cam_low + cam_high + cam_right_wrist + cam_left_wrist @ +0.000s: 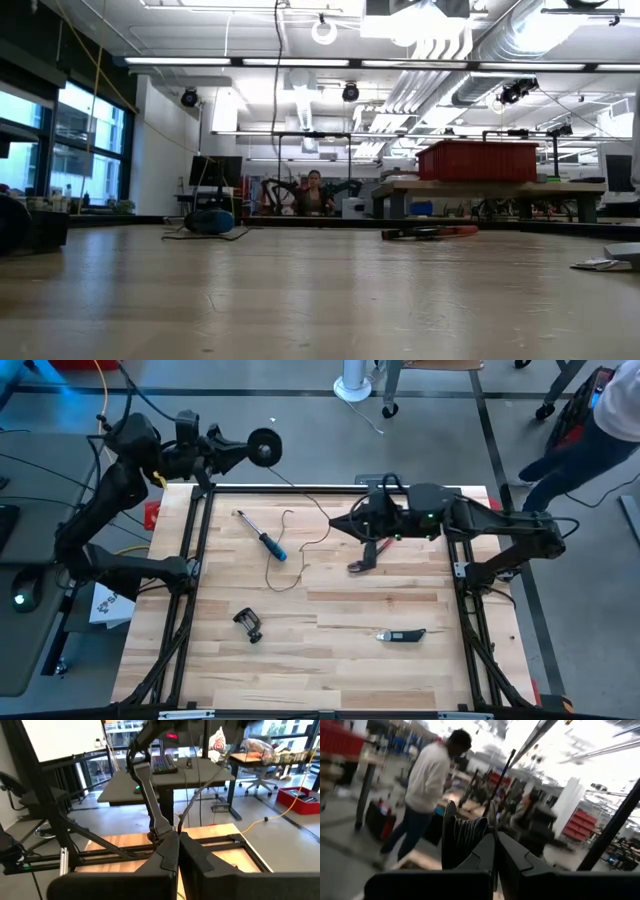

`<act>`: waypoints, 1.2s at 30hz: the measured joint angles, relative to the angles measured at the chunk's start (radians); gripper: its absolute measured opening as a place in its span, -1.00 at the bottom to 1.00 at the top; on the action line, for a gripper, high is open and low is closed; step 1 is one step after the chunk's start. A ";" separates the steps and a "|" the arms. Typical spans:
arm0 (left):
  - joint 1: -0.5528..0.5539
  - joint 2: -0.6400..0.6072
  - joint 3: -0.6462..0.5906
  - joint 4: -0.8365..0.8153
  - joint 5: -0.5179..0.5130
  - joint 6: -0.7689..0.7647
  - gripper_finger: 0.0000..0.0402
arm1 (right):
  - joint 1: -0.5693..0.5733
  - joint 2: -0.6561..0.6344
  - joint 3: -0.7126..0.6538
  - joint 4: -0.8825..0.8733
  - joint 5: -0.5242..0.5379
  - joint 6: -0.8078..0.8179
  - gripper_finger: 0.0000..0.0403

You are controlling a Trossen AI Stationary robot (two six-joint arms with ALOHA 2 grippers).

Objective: Coil cords
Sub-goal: Coil the black wire onto the black spool

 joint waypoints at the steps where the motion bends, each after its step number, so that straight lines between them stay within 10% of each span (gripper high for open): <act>1: 0.000 -0.005 0.000 -0.037 0.000 -0.002 -1.00 | 0.000 -0.008 0.000 -0.001 0.000 -0.005 -1.00; 15: -0.005 0.058 0.000 -0.365 0.139 -0.162 -1.00 | -0.037 -0.093 0.000 -0.034 0.060 -0.081 -1.00; 26: -0.142 0.227 0.000 -0.106 0.467 -0.355 -1.00 | -0.072 -0.102 0.000 -0.029 0.023 -0.098 -1.00; 36: -0.186 0.324 0.000 0.013 0.478 -0.383 -1.00 | -0.049 -0.105 0.000 0.038 -0.053 -0.063 -1.00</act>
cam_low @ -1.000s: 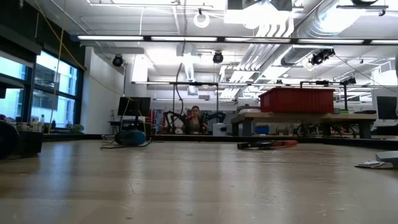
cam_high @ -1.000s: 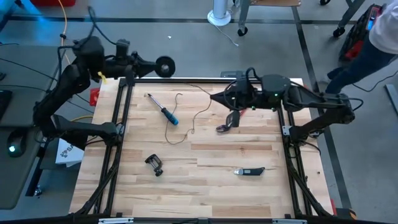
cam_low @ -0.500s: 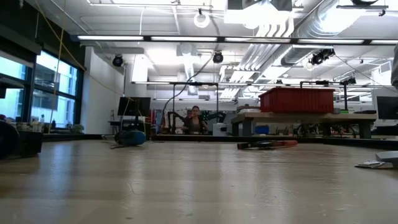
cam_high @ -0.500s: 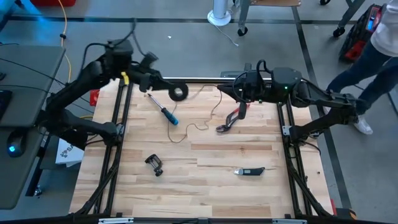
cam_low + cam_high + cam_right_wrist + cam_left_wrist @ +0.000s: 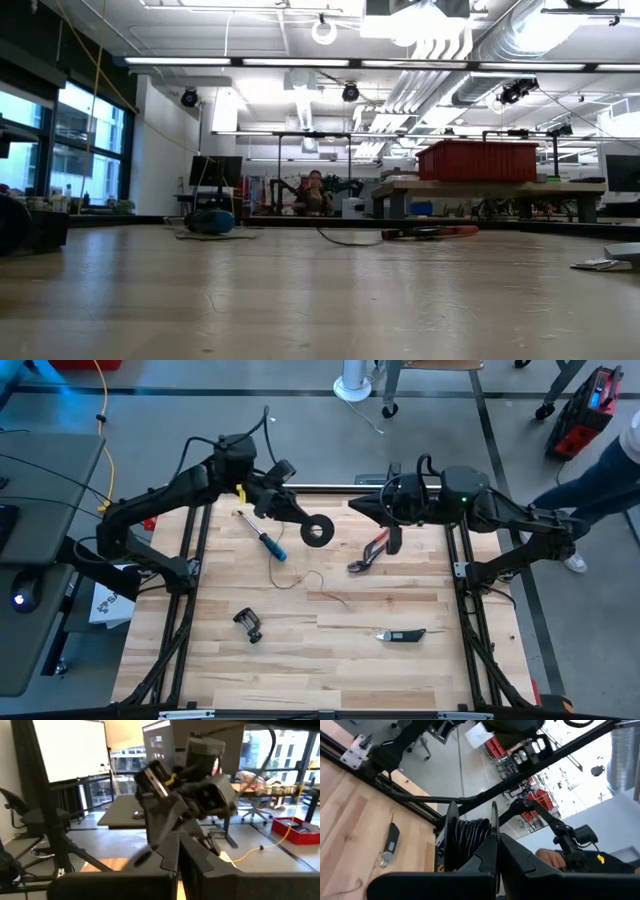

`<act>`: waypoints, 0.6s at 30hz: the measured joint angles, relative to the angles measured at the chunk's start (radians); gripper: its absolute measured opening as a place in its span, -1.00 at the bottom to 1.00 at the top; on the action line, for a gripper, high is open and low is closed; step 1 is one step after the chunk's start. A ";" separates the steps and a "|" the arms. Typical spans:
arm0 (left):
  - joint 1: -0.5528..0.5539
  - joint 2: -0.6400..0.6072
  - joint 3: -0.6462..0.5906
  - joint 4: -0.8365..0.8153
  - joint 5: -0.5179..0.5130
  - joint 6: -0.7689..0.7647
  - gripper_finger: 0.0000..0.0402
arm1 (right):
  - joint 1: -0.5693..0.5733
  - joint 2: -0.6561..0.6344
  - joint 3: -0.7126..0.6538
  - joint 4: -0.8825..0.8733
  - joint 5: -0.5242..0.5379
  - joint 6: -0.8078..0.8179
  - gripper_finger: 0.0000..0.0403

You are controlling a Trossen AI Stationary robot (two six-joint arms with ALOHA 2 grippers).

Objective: Coil cords
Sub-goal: Coil the black wire onto the black spool

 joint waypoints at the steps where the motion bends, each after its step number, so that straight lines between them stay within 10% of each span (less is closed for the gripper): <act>1: 0.000 0.001 0.000 0.001 -0.004 -0.001 -1.00 | 0.005 -0.003 0.000 0.003 0.000 0.000 -1.00; 12: 0.009 -0.003 0.000 0.295 -0.006 -0.073 -1.00 | 0.038 0.033 0.000 -0.034 -0.008 0.093 -0.96; 18: 0.034 -0.010 0.000 0.446 -0.006 -0.156 -1.00 | 0.038 0.094 0.000 -0.024 0.011 0.071 -0.59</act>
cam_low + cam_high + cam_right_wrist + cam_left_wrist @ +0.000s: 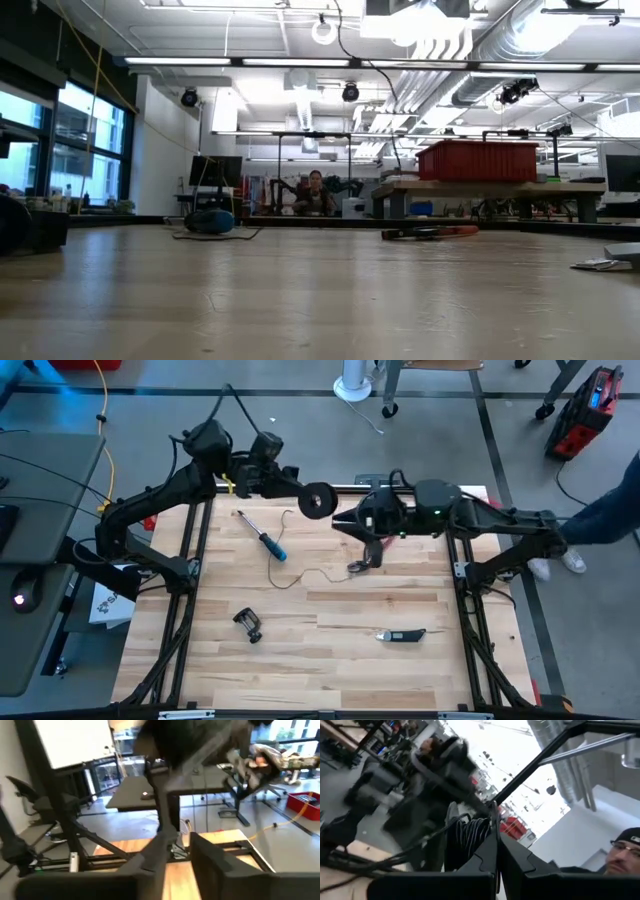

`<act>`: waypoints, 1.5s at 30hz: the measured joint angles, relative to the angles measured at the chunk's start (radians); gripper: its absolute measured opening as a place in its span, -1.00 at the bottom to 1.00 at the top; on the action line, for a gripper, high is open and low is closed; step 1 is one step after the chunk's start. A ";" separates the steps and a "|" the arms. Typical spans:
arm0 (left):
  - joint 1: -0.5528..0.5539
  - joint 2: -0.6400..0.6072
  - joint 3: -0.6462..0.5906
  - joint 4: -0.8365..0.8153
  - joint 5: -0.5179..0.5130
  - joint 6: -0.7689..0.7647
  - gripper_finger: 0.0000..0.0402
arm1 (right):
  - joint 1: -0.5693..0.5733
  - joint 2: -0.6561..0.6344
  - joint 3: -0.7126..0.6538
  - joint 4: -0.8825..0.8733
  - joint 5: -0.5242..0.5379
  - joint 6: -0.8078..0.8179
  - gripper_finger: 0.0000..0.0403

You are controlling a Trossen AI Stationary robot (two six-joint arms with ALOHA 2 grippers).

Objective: Coil cords
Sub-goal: Coil the black wire onto the black spool

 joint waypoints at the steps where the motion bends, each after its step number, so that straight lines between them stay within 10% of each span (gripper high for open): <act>1: 0.002 0.000 0.000 0.012 0.000 -0.006 -1.00 | 0.000 0.017 0.000 0.015 0.009 -0.006 -0.49; 12: 0.001 -0.006 0.000 0.087 -0.005 -0.036 -1.00 | 0.004 0.126 0.000 0.166 0.370 -0.255 0.02; 45: 0.001 -0.013 0.000 0.231 -0.011 -0.053 -1.00 | 0.003 0.194 0.000 0.365 0.428 -0.291 -0.72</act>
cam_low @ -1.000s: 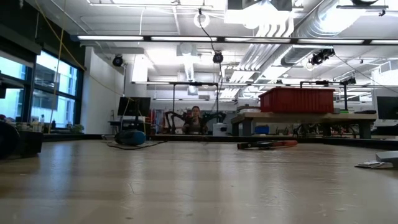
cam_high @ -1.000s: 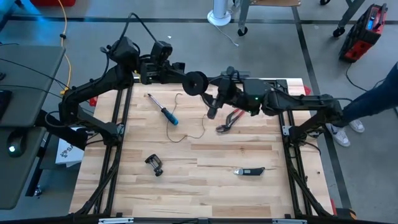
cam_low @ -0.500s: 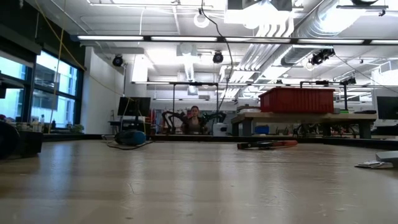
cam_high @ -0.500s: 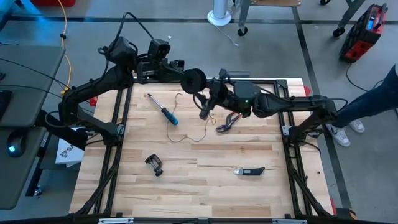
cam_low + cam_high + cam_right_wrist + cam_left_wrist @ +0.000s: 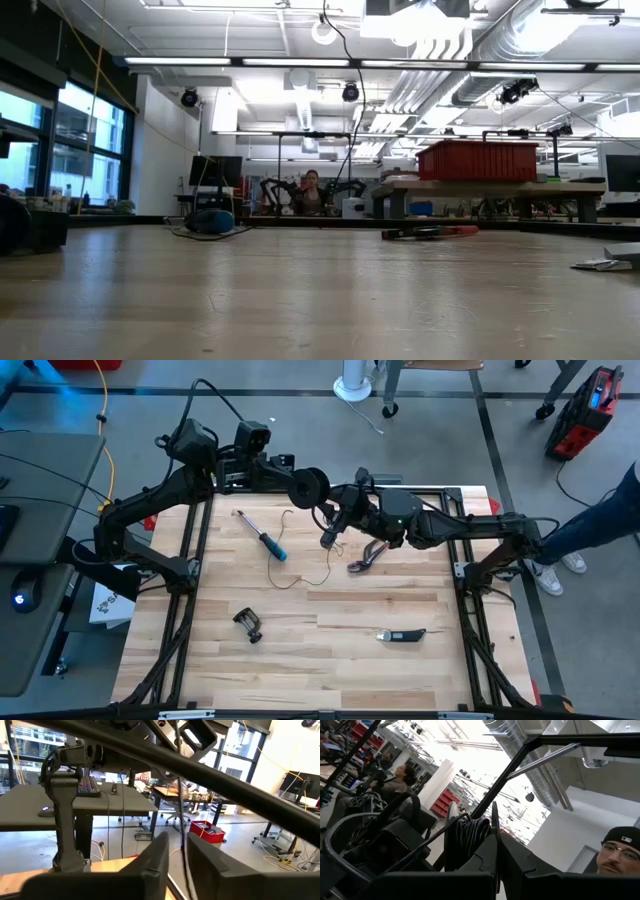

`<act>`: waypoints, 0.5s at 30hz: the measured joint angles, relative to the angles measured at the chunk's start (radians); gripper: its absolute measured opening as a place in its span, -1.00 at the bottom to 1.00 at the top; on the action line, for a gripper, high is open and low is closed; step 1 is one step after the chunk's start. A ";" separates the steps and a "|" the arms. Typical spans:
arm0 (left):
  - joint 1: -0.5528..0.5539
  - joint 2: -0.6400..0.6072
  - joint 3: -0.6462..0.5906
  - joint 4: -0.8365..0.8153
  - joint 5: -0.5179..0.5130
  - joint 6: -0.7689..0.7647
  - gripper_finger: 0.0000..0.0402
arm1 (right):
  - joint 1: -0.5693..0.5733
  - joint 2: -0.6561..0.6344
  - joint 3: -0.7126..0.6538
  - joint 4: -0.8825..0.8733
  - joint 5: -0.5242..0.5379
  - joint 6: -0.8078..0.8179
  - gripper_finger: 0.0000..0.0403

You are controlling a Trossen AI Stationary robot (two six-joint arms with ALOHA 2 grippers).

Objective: Coil cords
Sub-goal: Coil the black wire onto the black spool

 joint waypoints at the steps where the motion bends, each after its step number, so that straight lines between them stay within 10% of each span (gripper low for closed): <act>1: 0.000 -0.001 0.000 0.000 0.000 0.000 -1.00 | 0.000 0.000 0.000 0.001 0.000 0.000 -0.77; 15: 0.000 0.017 0.000 0.004 -0.085 0.035 -1.00 | -0.016 0.020 0.000 0.135 -0.082 0.161 -0.99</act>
